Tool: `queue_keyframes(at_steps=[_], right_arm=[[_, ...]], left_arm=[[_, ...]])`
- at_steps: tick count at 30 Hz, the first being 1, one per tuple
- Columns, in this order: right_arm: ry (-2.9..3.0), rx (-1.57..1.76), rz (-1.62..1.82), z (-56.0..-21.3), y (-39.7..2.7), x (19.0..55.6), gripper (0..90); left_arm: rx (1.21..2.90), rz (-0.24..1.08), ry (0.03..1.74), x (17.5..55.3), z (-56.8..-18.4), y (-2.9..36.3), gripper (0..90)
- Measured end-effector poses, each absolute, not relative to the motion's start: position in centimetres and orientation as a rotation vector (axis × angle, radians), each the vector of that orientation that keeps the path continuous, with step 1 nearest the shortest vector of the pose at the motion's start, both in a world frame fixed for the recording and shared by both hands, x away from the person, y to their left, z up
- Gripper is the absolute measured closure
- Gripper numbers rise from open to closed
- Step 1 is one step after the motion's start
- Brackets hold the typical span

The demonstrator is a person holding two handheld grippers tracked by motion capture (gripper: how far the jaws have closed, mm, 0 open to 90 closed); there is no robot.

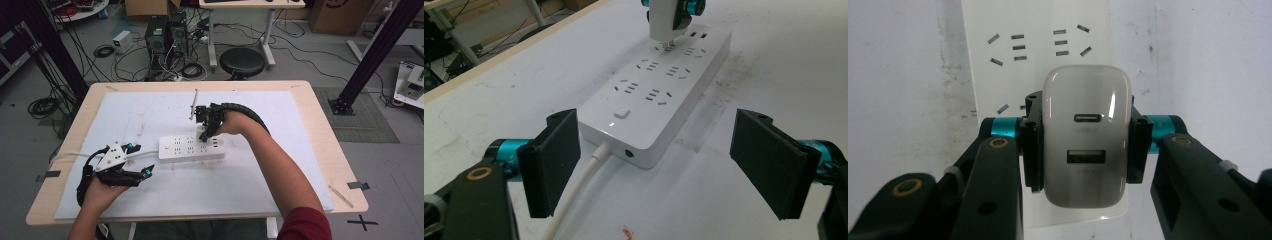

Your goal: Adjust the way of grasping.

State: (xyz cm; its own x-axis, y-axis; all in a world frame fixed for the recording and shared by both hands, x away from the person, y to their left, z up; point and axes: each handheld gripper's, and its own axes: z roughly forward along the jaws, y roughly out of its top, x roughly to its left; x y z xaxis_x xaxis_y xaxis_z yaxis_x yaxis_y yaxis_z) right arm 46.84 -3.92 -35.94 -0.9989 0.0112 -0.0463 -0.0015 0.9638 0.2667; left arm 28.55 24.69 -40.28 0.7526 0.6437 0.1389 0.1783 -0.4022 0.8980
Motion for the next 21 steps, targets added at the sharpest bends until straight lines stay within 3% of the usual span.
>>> queue_keyframes(at_steps=[21], right_arm=[[3.055, -0.136, 0.276, -36.9, -2.5, 46.5, 63.4]], left_arm=[[1.957, 0.598, 0.622, 29.2, -39.5, 24.6, 20.1]])
